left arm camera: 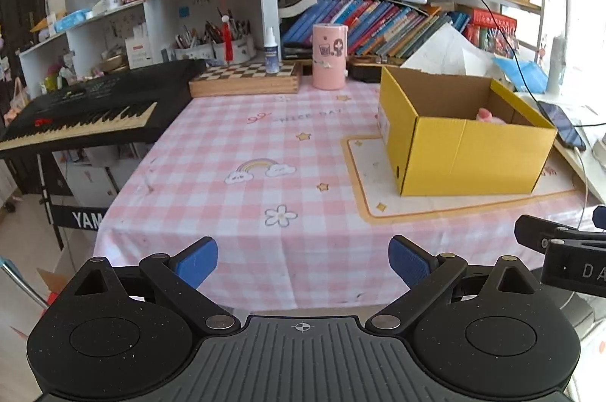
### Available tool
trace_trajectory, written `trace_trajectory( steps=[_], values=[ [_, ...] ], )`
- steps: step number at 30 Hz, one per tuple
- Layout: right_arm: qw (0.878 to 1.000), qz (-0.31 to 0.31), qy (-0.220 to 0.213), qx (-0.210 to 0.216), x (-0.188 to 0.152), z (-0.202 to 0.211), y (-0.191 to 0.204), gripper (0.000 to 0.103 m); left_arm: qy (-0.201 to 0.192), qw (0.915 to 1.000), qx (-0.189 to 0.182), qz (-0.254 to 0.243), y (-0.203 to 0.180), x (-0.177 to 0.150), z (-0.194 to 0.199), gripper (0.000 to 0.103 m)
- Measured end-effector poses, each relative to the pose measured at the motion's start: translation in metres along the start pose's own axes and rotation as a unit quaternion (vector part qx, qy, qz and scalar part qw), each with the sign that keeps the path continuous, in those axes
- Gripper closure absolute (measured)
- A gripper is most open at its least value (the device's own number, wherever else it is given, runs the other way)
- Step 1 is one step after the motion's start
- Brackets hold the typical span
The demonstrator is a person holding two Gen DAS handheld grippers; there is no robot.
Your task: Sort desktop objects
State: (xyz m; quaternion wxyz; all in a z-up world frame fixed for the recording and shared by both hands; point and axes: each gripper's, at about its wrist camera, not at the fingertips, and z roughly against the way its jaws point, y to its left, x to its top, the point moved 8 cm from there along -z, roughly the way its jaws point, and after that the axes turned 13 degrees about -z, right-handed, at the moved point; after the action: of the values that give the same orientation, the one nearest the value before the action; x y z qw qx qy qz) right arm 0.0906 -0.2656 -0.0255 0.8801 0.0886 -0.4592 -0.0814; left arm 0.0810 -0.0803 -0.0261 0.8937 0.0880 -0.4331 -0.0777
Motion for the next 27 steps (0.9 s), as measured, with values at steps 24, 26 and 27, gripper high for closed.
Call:
trace_trajectory(
  steps=[24,26,27],
  values=[
    [0.999,-0.02,0.024,-0.019,-0.033,0.023,0.004,0.0,0.004,0.9987,-0.03,-0.04,-0.011,-0.02,0.019,0.004],
    [0.999,-0.017,0.025,-0.016,-0.034,0.023,0.007,0.0,0.003,0.9989,-0.027,-0.039,-0.008,-0.021,0.02,0.004],
    [0.999,-0.015,0.026,-0.015,-0.034,0.023,0.009,0.0,0.004,0.9989,-0.027,-0.037,-0.007,-0.022,0.021,0.004]
  ],
)
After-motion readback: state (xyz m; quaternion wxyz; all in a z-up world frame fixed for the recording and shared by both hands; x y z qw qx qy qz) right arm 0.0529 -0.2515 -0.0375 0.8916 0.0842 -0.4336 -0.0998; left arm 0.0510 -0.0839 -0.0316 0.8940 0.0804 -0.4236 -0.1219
